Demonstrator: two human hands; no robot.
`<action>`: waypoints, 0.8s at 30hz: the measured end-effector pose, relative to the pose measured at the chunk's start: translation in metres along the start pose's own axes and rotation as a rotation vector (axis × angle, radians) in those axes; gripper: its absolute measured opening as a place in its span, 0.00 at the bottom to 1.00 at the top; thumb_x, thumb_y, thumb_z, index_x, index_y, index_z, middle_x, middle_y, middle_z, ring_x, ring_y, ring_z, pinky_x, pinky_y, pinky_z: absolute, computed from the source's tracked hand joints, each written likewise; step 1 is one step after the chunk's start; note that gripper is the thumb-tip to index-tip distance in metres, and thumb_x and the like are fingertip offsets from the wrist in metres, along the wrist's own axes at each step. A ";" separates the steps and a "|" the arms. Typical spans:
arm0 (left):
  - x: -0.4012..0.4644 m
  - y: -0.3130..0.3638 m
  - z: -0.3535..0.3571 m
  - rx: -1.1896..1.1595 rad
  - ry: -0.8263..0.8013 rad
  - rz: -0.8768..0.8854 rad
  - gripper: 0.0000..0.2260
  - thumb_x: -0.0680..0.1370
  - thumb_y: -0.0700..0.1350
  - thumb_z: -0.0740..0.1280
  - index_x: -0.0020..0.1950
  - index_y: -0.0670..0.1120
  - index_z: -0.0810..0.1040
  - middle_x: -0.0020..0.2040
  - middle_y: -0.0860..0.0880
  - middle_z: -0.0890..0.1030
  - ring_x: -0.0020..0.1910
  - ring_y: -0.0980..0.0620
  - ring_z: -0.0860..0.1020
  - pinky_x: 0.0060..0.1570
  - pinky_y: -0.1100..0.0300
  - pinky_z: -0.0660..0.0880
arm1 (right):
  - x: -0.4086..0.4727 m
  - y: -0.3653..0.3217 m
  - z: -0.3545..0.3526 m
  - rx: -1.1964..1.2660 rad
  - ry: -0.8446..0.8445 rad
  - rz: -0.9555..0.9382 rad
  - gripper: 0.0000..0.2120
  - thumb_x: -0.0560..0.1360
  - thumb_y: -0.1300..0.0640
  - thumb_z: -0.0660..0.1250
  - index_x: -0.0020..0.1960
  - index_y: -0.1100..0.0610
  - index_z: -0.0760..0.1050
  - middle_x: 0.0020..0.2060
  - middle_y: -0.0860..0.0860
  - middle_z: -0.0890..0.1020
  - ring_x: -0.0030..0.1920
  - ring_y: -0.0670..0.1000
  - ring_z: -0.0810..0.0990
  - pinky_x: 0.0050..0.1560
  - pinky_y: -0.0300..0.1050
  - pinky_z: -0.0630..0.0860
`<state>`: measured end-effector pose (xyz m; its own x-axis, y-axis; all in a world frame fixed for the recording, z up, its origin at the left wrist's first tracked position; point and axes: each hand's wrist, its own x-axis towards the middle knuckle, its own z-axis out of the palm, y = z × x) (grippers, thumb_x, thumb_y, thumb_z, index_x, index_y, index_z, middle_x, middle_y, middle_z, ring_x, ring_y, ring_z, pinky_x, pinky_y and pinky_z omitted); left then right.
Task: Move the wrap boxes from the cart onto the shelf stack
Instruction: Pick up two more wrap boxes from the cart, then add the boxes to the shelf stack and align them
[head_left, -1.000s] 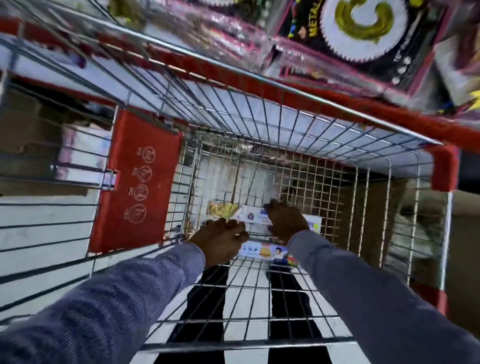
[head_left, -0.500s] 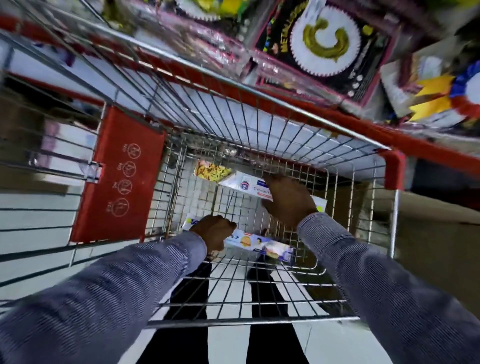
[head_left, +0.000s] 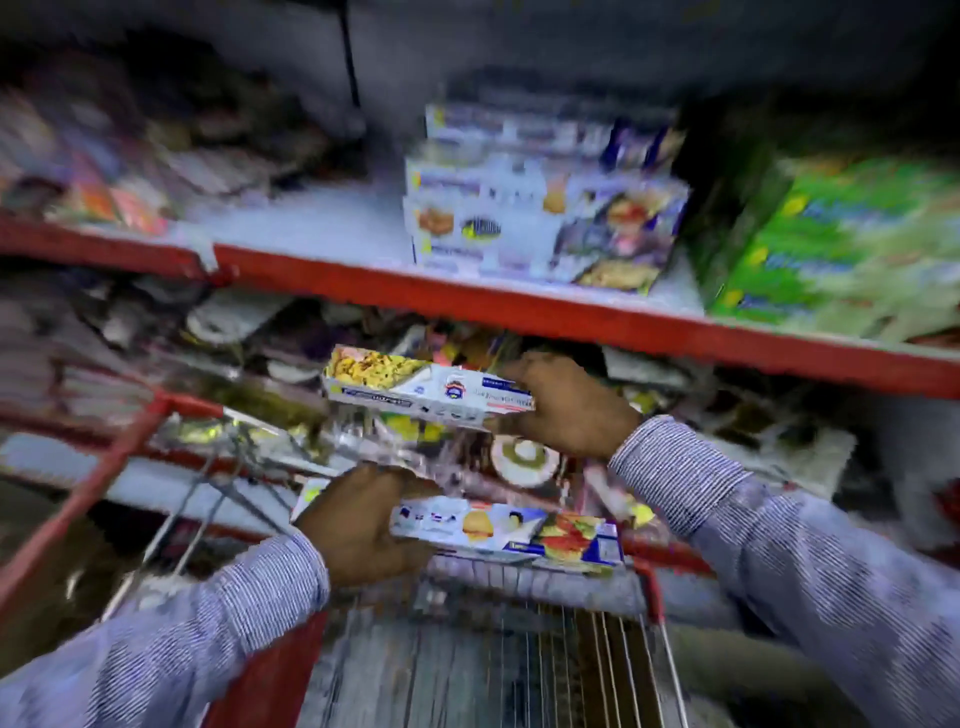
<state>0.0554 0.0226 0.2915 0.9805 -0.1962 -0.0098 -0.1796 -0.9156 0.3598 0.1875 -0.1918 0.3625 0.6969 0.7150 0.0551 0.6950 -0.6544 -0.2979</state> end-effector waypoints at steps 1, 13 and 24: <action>0.009 0.004 -0.019 0.010 0.028 -0.009 0.33 0.61 0.67 0.65 0.62 0.53 0.81 0.54 0.49 0.85 0.53 0.48 0.82 0.51 0.58 0.78 | 0.007 -0.002 -0.021 -0.008 0.010 -0.004 0.18 0.73 0.49 0.71 0.59 0.56 0.78 0.54 0.59 0.82 0.56 0.59 0.78 0.53 0.49 0.72; 0.111 0.051 -0.197 0.033 0.255 0.073 0.30 0.58 0.65 0.69 0.56 0.55 0.83 0.55 0.52 0.84 0.55 0.54 0.81 0.56 0.61 0.78 | 0.061 0.010 -0.196 -0.012 0.252 0.096 0.15 0.71 0.49 0.73 0.51 0.60 0.78 0.48 0.59 0.84 0.49 0.58 0.81 0.47 0.51 0.76; 0.164 0.066 -0.223 -0.004 0.194 0.101 0.23 0.63 0.56 0.74 0.58 0.54 0.84 0.57 0.58 0.84 0.51 0.57 0.81 0.55 0.59 0.80 | 0.132 0.065 -0.214 -0.006 0.152 0.201 0.25 0.79 0.53 0.64 0.74 0.58 0.66 0.75 0.55 0.67 0.73 0.56 0.68 0.73 0.47 0.65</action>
<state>0.2223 0.0081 0.5219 0.9545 -0.2157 0.2061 -0.2782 -0.8932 0.3534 0.3628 -0.1922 0.5542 0.8398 0.5251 0.1380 0.5401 -0.7819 -0.3114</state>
